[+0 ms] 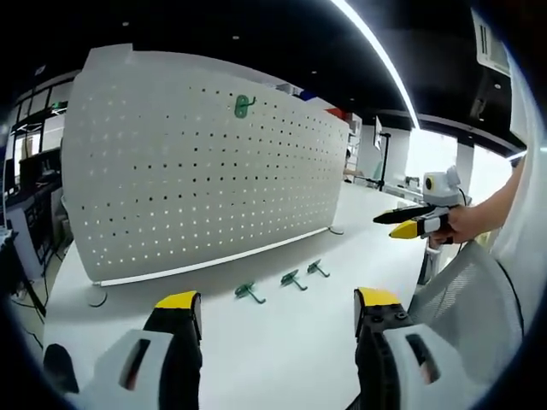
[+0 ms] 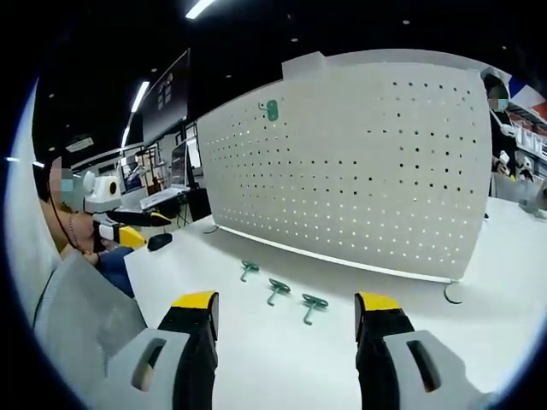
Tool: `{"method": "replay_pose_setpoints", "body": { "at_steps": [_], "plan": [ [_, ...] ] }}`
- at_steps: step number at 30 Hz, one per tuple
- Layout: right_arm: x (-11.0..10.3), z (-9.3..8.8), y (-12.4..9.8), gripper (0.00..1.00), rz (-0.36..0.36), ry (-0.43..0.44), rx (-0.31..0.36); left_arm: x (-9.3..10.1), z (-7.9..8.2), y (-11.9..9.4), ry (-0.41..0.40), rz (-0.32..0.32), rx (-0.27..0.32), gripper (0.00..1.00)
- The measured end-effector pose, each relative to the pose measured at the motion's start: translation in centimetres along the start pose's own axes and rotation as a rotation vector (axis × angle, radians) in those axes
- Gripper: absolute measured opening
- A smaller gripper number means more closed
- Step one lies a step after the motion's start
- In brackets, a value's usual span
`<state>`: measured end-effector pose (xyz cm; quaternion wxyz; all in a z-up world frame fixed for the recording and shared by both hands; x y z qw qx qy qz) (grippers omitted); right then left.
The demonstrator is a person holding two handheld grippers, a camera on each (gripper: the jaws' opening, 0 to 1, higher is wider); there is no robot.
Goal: Insert the hook assembly into the mounting plate slot until the hook locks in place.
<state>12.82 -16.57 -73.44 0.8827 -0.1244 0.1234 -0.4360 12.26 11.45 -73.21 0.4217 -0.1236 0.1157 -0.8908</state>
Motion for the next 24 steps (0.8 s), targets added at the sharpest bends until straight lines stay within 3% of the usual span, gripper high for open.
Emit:
{"method": "replay_pose_setpoints", "body": {
  "at_steps": [10, 24],
  "plan": [
    [-0.1, 0.1, 0.0, 0.62, 0.004, -0.003, -0.001, -0.7, -0.1, 1.1, 0.039, -0.026, -0.052, 0.75],
    [-0.3, -0.1, -0.1, 0.62, 0.008, -0.002, -0.01, -1.8, 0.4, 3.9, 0.113, -0.131, -0.153, 0.75]
  ]
}}
Point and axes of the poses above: the point that each gripper's makers call its tool centre point, and the gripper's own axes: y roughly forward along the fingers, x roughly to its right, z roughly out of its top, the point moved 2 cm from there along -y, roughly backward along the fingers, and after that the axes turned 2 degrees about z, right-handed, at the moved point
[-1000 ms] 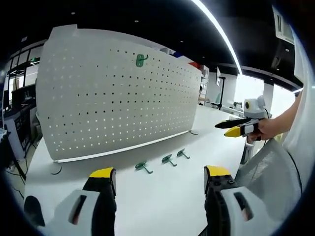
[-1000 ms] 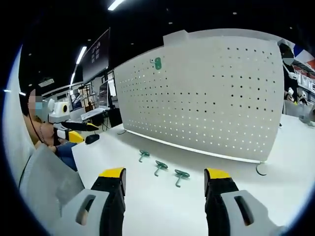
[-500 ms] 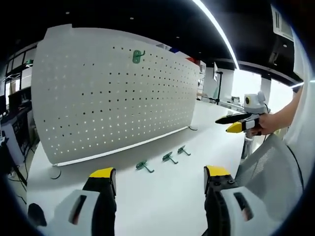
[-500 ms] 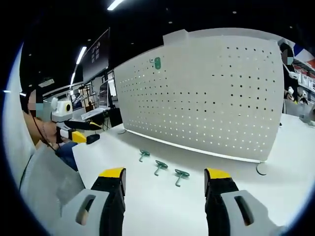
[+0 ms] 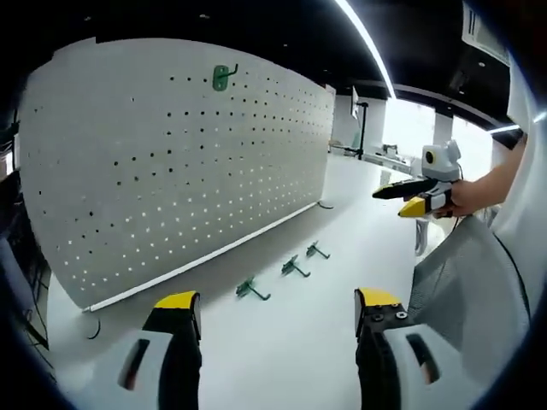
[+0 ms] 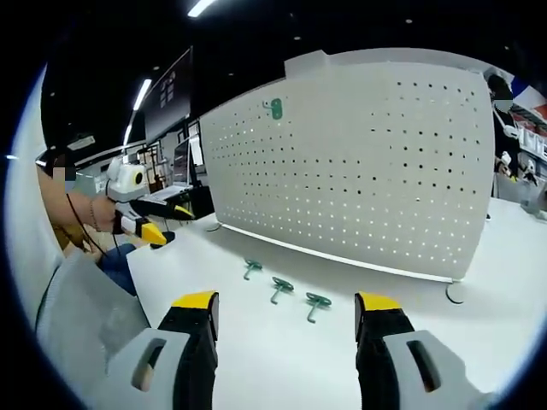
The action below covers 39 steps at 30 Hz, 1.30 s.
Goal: Insert the hook assembly into the mounting plate slot until the hook locks in place.
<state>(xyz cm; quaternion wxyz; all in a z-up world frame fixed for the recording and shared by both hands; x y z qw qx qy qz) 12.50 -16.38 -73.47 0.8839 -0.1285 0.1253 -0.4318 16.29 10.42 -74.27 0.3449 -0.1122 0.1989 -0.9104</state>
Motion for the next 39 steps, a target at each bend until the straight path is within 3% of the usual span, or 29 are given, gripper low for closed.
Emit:
{"method": "replay_pose_setpoints", "body": {
  "at_steps": [12, 17, 31, 39],
  "plan": [
    [-0.3, -0.2, 0.0, 0.62, 0.021, -0.016, -0.024, -0.5, 0.0, 2.4, 0.05, -0.076, -0.095, 0.76],
    [-0.3, -0.2, 0.0, 0.63, 0.03, -0.005, -0.024, -1.1, 0.0, 3.2, 0.058, -0.08, -0.129, 0.76],
    [-0.8, -0.3, 0.4, 0.63, 0.064, -0.004, -0.046, -2.7, -1.7, 5.5, 0.123, -0.124, -0.285, 0.77],
    [-1.0, -0.5, 0.4, 0.64, 0.069, -0.015, -0.066, -3.1, -2.1, 6.7, 0.128, -0.149, -0.333, 0.77]
  ]
}}
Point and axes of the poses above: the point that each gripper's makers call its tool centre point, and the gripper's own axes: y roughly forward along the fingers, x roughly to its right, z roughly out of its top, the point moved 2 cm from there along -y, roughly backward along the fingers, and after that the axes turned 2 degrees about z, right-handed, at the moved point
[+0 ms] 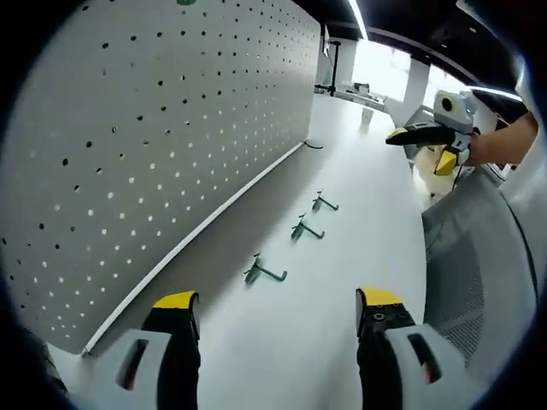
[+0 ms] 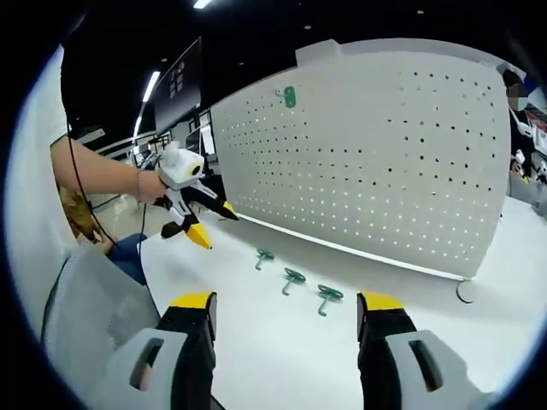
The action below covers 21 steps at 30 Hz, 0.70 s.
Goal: Insert the hook assembly into the mounting plate slot until the hook locks in place.
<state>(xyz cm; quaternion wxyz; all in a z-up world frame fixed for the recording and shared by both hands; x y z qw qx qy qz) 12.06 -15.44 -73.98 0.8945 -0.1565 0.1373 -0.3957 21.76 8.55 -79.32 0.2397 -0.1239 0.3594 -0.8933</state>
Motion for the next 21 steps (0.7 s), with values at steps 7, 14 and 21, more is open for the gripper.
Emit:
{"method": "replay_pose_setpoints", "body": {
  "at_steps": [7, 14, 21],
  "plan": [
    [0.2, -0.2, -0.2, 0.64, -0.005, 0.004, -0.013, -0.5, 0.3, 1.2, 0.031, -0.024, -0.042, 0.76],
    [0.4, -0.7, -0.3, 0.65, -0.014, 0.002, -0.044, -0.7, 0.1, 2.5, 0.065, -0.055, -0.082, 0.76],
    [0.9, -1.0, -0.4, 0.66, -0.029, 0.031, -0.063, -0.8, -0.1, 3.4, 0.091, -0.077, -0.113, 0.76]
  ]
}}
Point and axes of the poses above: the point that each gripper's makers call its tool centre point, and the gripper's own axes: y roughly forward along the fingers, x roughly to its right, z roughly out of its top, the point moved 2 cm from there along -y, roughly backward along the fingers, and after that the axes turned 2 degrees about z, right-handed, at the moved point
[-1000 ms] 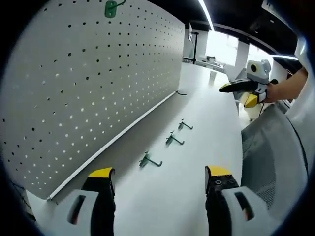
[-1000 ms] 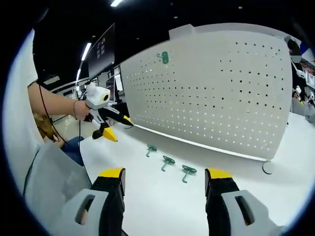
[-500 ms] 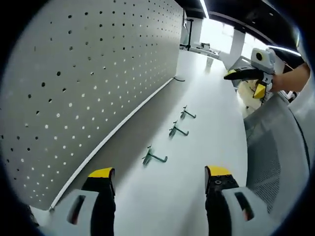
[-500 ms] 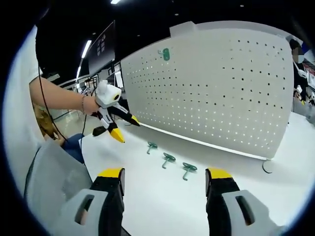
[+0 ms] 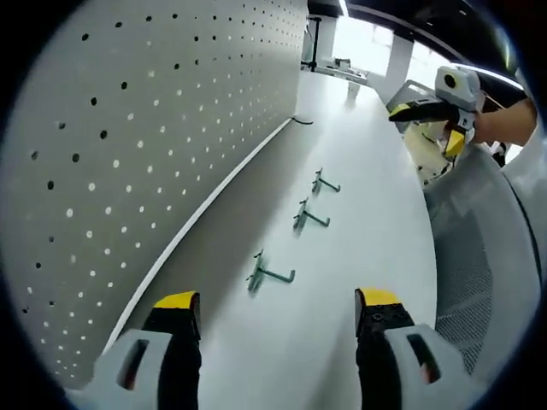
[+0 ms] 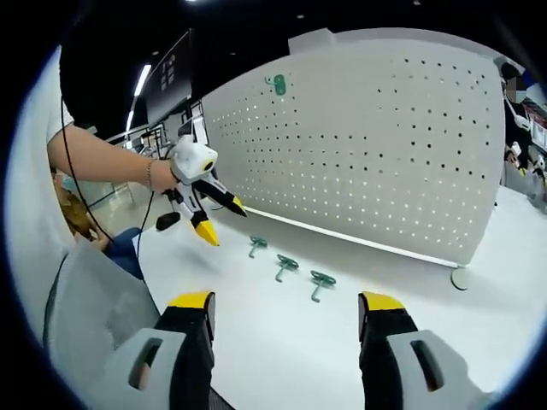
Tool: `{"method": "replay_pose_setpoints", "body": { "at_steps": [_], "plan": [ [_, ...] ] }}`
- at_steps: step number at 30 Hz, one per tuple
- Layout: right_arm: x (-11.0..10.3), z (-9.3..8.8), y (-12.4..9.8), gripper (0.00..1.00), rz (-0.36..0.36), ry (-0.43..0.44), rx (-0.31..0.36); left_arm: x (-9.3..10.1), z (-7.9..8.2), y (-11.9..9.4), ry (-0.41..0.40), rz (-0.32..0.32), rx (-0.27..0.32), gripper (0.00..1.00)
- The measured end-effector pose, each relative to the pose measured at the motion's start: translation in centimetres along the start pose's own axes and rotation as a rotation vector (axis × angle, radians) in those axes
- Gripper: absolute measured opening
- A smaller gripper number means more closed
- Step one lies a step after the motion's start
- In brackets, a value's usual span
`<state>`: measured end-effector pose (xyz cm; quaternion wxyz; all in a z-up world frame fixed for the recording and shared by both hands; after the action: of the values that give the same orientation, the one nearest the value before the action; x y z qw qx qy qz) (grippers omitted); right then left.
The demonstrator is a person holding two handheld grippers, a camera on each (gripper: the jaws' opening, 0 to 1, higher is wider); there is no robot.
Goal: Insert the hook assembly into the mounting plate slot until the hook locks in place.
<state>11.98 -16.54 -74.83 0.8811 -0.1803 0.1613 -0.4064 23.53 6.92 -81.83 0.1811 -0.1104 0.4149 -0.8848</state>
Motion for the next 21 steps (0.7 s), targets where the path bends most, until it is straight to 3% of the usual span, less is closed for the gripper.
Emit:
{"method": "replay_pose_setpoints", "body": {
  "at_steps": [21],
  "plan": [
    [0.0, 0.1, -0.3, 0.65, -0.005, -0.007, -0.007, 0.3, 0.1, 2.4, 0.14, -0.071, -0.097, 0.76]
  ]
}}
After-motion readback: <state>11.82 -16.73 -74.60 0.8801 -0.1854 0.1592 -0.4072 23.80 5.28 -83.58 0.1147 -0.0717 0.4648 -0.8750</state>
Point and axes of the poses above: the point that each gripper's makers call its tool centre point, and the gripper's own axes: y roughly forward along the fingers, x roughly to its right, z roughly out of its top, the point moved 2 cm from there along -y, roughly backward along the fingers, and after that the axes turned 2 degrees about z, right-handed, at the moved point
